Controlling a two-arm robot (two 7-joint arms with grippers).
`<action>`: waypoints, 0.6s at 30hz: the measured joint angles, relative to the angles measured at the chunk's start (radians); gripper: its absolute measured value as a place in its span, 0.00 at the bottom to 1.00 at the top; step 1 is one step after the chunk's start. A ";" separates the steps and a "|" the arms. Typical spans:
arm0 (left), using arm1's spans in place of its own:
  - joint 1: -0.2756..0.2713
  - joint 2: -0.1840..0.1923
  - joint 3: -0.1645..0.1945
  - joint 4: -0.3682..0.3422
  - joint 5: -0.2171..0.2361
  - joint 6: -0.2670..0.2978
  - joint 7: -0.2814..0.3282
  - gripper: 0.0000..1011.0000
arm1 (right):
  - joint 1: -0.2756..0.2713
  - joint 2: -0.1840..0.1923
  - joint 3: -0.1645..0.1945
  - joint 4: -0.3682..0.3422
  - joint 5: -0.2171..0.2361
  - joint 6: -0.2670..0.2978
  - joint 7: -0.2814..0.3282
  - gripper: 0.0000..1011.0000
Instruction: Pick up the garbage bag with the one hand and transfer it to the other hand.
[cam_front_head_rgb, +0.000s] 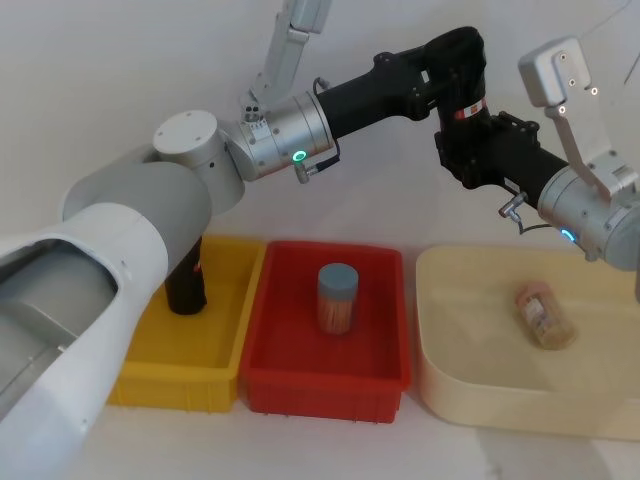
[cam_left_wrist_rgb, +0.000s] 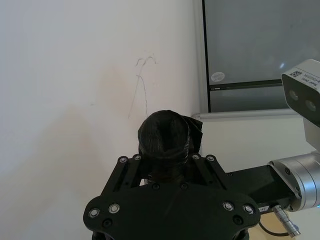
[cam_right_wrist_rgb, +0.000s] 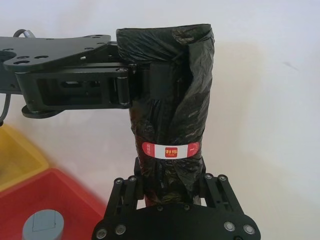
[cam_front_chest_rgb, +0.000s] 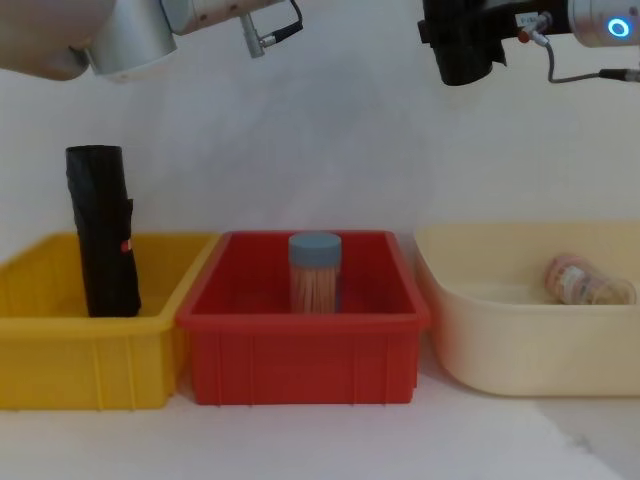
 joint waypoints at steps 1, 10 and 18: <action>0.000 0.000 0.000 0.000 0.000 0.000 0.000 0.37 | 0.000 0.000 0.000 0.000 0.000 0.000 0.000 0.55; 0.000 0.000 0.000 0.000 0.000 0.000 0.000 0.62 | 0.000 -0.001 0.002 0.000 -0.001 -0.001 -0.001 0.55; 0.000 0.000 0.000 0.000 0.000 0.000 0.000 0.84 | -0.020 0.010 0.034 -0.017 0.000 0.016 -0.027 0.55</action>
